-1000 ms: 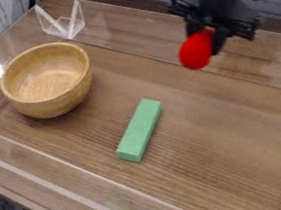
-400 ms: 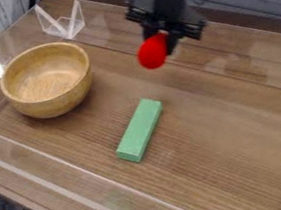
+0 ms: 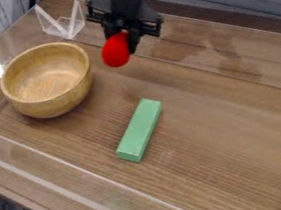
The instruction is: Move the red object to the left
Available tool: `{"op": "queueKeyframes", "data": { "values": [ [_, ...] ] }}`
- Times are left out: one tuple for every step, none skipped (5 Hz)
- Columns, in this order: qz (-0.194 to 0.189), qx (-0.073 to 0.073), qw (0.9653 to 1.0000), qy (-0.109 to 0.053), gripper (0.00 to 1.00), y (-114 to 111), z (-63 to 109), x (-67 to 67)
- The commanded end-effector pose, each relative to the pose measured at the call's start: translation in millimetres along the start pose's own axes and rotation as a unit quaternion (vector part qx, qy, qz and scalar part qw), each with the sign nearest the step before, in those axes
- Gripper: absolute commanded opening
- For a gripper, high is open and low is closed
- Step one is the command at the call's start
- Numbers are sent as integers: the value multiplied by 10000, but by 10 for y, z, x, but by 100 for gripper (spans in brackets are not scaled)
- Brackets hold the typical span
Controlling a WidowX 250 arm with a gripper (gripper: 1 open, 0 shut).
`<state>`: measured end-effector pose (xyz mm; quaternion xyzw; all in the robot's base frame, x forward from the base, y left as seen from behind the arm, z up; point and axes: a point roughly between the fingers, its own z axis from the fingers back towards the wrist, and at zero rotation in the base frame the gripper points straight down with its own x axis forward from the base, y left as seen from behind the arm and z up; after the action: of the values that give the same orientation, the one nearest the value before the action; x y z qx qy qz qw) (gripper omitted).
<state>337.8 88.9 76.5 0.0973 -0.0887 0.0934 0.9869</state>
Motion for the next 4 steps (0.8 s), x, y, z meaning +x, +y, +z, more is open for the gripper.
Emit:
{"op": "queueKeyframes", "data": {
  "values": [
    [-54,-102,9994,-318,0,54,70,185],
    [-190,-185,9993,-278,0,6,-48,246],
    [71,-218,9996,-174,100,98,-187,296],
    [332,-303,9989,-116,100,190,-291,333]
  ]
}}
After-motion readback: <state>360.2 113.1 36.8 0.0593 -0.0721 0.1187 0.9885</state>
